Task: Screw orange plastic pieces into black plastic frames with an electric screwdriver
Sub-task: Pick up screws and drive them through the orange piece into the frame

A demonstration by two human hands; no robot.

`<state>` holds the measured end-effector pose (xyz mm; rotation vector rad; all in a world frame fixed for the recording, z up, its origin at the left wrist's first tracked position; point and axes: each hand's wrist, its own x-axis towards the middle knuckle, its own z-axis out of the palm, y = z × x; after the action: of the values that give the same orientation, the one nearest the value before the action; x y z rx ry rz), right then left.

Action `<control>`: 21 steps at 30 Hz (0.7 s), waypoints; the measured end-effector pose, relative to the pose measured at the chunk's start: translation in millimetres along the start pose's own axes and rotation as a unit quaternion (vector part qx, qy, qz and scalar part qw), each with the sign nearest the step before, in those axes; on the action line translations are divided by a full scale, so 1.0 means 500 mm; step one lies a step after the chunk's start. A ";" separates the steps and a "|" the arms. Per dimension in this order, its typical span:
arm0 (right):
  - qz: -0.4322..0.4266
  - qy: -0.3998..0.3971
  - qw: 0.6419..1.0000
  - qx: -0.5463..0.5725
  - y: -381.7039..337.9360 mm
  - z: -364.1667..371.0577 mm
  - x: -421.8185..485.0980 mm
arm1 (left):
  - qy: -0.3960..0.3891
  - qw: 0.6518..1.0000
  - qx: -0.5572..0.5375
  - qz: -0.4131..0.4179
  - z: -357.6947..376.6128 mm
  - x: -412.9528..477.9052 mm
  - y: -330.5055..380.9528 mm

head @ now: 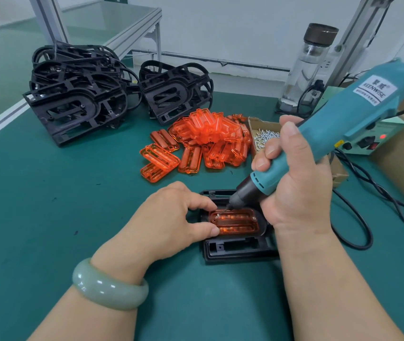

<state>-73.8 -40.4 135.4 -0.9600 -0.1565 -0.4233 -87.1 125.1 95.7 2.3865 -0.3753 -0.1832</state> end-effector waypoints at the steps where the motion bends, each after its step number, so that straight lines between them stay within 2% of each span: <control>1: 0.001 -0.002 1.000 0.000 0.000 0.001 -0.001 | 0.001 1.000 -0.002 -0.001 0.000 0.000 0.000; 13: 0.006 -0.038 0.998 -0.039 0.000 0.015 -0.005 | 0.000 1.000 0.005 -0.007 0.002 0.000 0.001; 21: 0.012 -0.161 0.986 -0.047 0.005 0.025 -0.003 | -0.002 1.000 0.019 -0.008 0.007 -0.001 0.012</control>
<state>-73.4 -28.3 140.0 -1.1193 -0.4203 -0.2535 -89.9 118.8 97.1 2.4280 -0.3654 -0.1889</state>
